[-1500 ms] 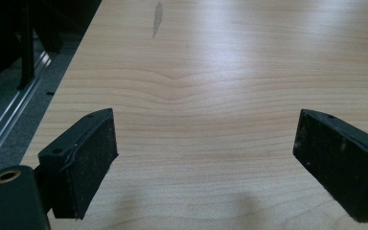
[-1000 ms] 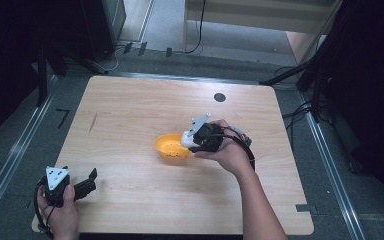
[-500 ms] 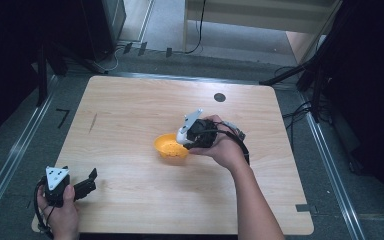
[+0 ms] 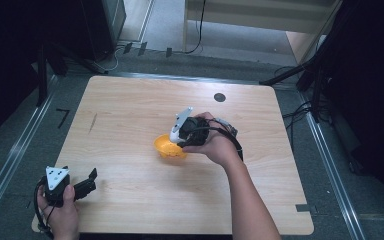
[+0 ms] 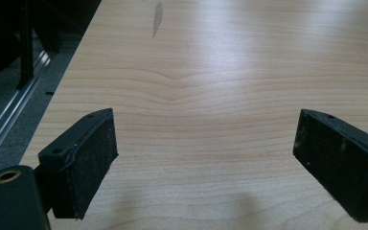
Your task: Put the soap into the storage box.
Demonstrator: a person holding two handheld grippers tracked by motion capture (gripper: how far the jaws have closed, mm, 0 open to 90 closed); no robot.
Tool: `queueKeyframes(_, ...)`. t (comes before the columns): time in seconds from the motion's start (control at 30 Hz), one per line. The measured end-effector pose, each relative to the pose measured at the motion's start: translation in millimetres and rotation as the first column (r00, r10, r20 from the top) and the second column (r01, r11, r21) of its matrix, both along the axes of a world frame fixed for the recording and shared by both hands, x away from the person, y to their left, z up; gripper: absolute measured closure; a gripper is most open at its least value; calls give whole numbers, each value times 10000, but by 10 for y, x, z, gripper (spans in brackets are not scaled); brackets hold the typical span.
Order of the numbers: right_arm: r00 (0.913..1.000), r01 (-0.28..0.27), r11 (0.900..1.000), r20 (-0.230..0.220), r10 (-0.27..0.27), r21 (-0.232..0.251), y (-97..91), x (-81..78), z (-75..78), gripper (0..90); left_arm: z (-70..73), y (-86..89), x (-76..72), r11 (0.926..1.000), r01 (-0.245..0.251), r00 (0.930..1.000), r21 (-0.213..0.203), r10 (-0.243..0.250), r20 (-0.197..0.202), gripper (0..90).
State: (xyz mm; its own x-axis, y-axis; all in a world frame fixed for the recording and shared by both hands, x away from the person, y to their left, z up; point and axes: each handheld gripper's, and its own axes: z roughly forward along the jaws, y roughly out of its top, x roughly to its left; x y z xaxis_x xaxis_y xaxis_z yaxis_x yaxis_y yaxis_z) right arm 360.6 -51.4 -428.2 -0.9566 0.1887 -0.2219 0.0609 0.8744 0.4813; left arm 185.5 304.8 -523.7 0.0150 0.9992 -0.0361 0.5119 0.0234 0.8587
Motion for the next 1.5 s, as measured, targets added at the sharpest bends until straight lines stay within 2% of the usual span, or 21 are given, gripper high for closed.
queueKeyframes(0.27,9997,-233,9996,-19,232,-159,83,30,-54,507,0,2,0,10000,-1,10000,-17,1,7,82)
queueKeyframes(0.77,9982,-465,9982,-387,451,-374,209,108,-254,507,0,1,0,10000,2,10000,2,-2,2,82)
queueKeyframes(1.07,9986,-259,9991,-475,242,-348,238,155,-331,506,-1,2,1,10000,-7,10000,-25,7,6,81)
queueKeyframes(1.17,9976,-297,9993,-636,283,-216,234,168,-343,503,0,2,1,10000,-8,10000,-21,8,4,82)
queueKeyframes(1.3,9951,-421,9984,-906,385,-389,241,160,-366,469,0,2,2,10000,-14,10000,-21,14,-4,82)
queueKeyframes(1.37,9960,-282,9995,-856,268,-149,232,165,-353,425,-1,2,2,10000,-21,10000,-24,21,16,82)
queueKeyframes(1.5,9962,-132,9999,-863,137,62,201,166,-316,433,-1,2,2,10000,-23,10000,-24,23,14,81)
